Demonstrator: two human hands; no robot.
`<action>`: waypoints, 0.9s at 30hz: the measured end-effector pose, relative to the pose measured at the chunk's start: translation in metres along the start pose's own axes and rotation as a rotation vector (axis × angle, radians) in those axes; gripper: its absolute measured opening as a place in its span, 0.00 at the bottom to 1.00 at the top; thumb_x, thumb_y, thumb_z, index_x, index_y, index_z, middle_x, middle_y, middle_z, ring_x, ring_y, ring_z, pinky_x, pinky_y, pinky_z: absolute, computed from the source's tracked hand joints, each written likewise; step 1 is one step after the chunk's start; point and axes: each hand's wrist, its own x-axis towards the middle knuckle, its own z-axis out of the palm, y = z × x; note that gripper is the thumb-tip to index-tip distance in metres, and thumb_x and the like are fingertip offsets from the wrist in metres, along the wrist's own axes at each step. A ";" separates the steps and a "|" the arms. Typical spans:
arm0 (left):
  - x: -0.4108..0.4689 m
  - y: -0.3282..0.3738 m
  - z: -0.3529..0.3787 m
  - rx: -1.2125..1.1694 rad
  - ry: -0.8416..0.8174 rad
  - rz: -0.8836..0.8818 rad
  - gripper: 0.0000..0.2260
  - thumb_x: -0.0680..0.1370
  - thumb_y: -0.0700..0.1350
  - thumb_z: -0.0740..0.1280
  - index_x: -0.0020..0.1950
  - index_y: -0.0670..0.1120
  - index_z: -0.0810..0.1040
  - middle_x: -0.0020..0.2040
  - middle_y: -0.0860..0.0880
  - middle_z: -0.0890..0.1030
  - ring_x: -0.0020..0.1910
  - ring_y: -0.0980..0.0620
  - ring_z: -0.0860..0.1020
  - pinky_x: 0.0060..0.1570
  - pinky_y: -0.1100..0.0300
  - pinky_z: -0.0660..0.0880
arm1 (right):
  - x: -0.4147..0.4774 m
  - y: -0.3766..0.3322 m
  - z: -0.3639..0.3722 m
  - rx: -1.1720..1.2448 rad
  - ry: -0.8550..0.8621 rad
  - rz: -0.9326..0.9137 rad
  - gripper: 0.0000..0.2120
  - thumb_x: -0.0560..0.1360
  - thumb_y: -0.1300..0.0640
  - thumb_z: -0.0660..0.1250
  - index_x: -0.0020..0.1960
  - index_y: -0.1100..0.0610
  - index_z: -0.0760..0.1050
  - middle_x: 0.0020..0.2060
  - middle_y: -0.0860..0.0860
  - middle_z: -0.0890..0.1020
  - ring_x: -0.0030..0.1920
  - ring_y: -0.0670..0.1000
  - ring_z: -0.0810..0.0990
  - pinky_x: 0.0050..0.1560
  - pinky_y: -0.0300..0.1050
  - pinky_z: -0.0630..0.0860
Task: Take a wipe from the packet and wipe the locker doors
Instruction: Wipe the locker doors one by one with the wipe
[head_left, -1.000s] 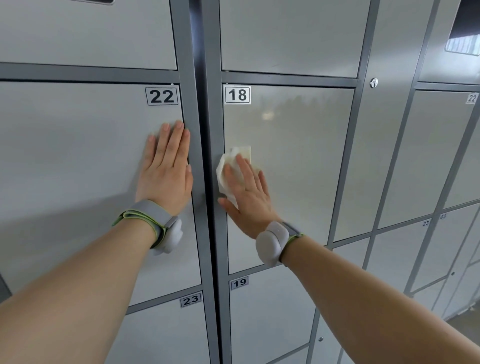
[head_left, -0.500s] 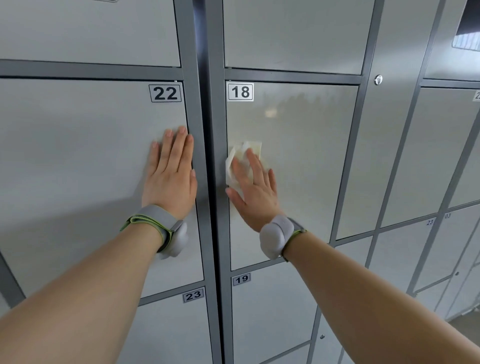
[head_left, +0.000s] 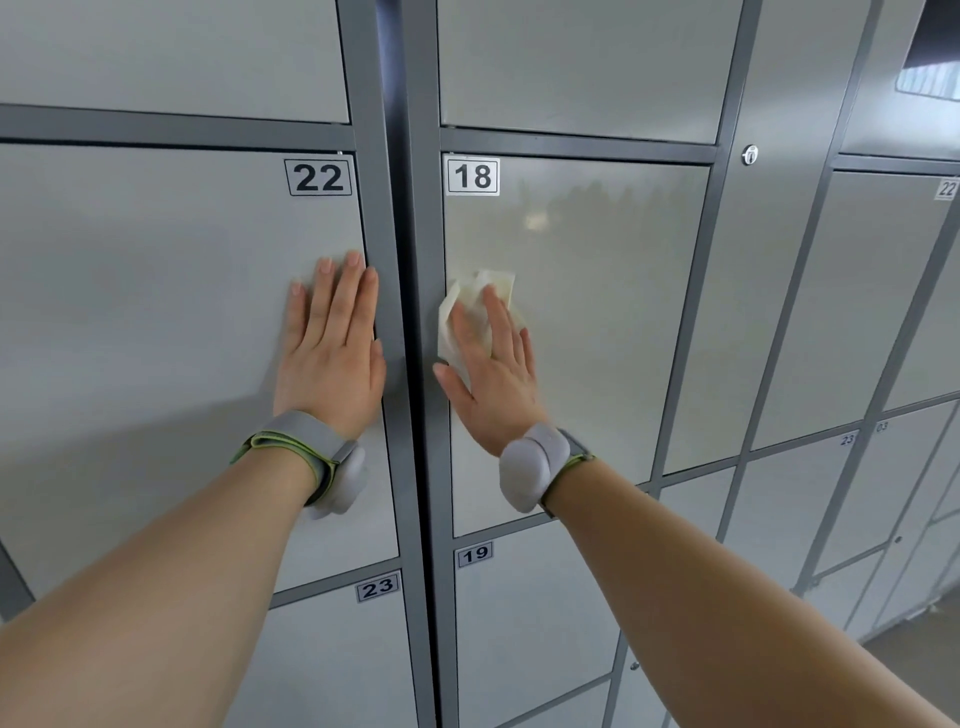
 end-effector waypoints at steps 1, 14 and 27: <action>0.000 -0.001 0.000 0.005 0.003 0.002 0.27 0.76 0.41 0.53 0.75 0.37 0.56 0.76 0.40 0.58 0.74 0.41 0.51 0.74 0.51 0.38 | -0.007 0.003 0.004 -0.008 -0.018 -0.005 0.29 0.80 0.47 0.55 0.77 0.51 0.49 0.76 0.53 0.40 0.76 0.55 0.40 0.75 0.54 0.39; -0.003 0.006 0.009 0.000 0.013 -0.049 0.28 0.76 0.42 0.54 0.76 0.37 0.54 0.76 0.40 0.56 0.75 0.41 0.50 0.73 0.48 0.37 | 0.001 0.002 0.006 0.061 0.050 0.082 0.28 0.81 0.46 0.54 0.77 0.48 0.48 0.76 0.51 0.40 0.76 0.52 0.39 0.74 0.54 0.38; -0.003 0.009 0.016 0.025 0.057 -0.069 0.29 0.76 0.43 0.57 0.75 0.37 0.54 0.76 0.40 0.57 0.74 0.40 0.51 0.72 0.47 0.37 | 0.000 -0.014 0.007 0.338 0.120 0.245 0.27 0.81 0.48 0.54 0.77 0.51 0.51 0.76 0.54 0.42 0.76 0.53 0.41 0.74 0.53 0.40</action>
